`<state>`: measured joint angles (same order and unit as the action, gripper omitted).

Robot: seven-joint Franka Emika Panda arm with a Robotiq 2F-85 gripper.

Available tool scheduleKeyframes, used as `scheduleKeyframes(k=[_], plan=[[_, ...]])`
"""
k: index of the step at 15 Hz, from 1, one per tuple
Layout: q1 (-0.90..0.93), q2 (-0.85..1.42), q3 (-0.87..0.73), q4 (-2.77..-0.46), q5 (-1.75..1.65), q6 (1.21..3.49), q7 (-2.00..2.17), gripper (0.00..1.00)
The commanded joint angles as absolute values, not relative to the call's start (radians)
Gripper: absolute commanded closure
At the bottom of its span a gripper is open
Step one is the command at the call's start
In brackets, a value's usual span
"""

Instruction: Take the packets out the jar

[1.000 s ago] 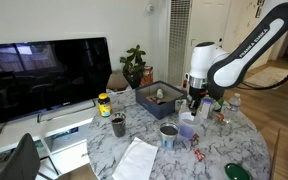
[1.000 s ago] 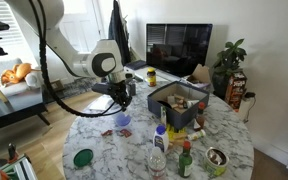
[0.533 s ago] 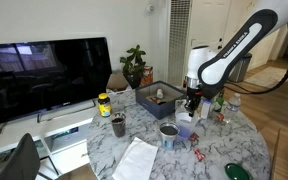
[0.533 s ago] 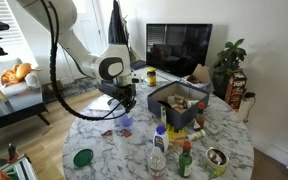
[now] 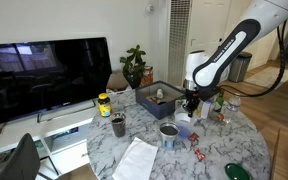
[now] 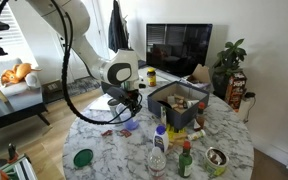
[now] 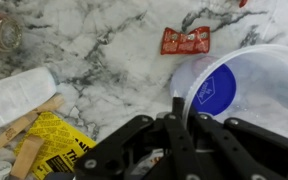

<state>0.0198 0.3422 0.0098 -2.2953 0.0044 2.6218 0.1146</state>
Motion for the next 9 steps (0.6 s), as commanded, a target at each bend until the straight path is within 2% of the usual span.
scheduleKeyframes(k=[1,3,9], plan=[[0.011,0.377,0.006,-2.264,0.042,2.628,0.118,0.68],[0.016,0.356,0.0,-2.27,0.039,2.636,0.133,0.66],[0.026,0.222,0.031,-2.328,0.095,2.642,0.17,0.22]])
